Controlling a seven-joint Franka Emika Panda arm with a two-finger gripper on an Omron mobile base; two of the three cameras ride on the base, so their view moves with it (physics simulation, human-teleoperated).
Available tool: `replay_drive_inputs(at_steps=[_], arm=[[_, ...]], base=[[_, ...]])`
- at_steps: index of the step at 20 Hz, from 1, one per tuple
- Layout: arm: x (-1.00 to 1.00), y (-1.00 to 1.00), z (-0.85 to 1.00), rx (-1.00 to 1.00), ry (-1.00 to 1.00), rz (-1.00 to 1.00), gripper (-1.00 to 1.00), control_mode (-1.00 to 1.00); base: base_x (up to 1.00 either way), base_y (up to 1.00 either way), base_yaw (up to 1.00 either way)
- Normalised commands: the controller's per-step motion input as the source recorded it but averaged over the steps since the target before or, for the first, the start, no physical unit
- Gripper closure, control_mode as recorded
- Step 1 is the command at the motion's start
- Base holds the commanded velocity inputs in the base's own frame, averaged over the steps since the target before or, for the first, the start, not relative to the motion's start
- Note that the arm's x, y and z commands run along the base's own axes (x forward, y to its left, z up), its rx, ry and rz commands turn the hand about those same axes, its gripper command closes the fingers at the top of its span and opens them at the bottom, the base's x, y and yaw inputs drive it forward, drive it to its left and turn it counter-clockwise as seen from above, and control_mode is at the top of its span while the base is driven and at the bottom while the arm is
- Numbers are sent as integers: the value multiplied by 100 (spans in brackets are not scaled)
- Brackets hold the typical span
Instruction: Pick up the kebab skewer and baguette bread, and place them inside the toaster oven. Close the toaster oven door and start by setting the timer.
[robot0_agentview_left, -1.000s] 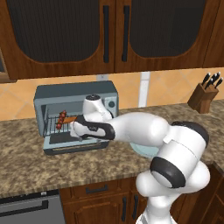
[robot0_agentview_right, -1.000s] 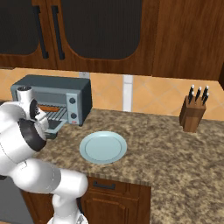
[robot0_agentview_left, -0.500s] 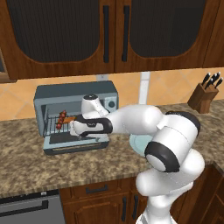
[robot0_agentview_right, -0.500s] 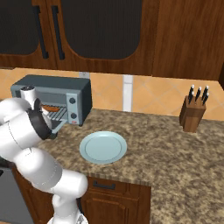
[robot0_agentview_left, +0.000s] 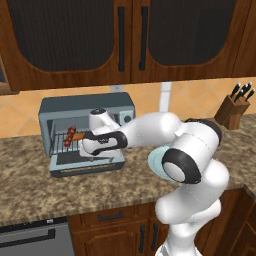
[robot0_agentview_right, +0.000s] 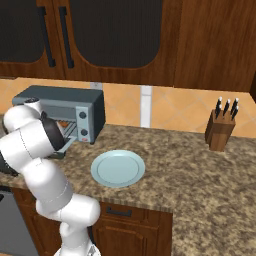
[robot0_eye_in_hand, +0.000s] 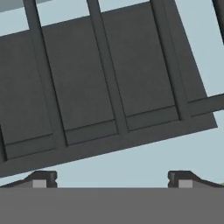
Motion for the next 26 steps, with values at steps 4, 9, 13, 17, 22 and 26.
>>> replay_drive_inputs(at_steps=[4, 9, 13, 17, 22, 26], arm=[[28, 0, -1, -2, 0, 0, -100, -100], [25, 0, -1, -2, 0, -1, -100, -100], [33, 0, -1, 0, 0, -11, -100, -100], [43, 0, 0, 0, 0, -23, -100, -100], [23, 1, -1, 0, 0, -32, -100, -100], [44, 0, 0, 0, 0, -29, -100, -100]], base=[[0, 0, 0], [0, 0, 0], [0, 0, 0], [0, 0, 0], [0, 0, 0], [0, 0, 0]])
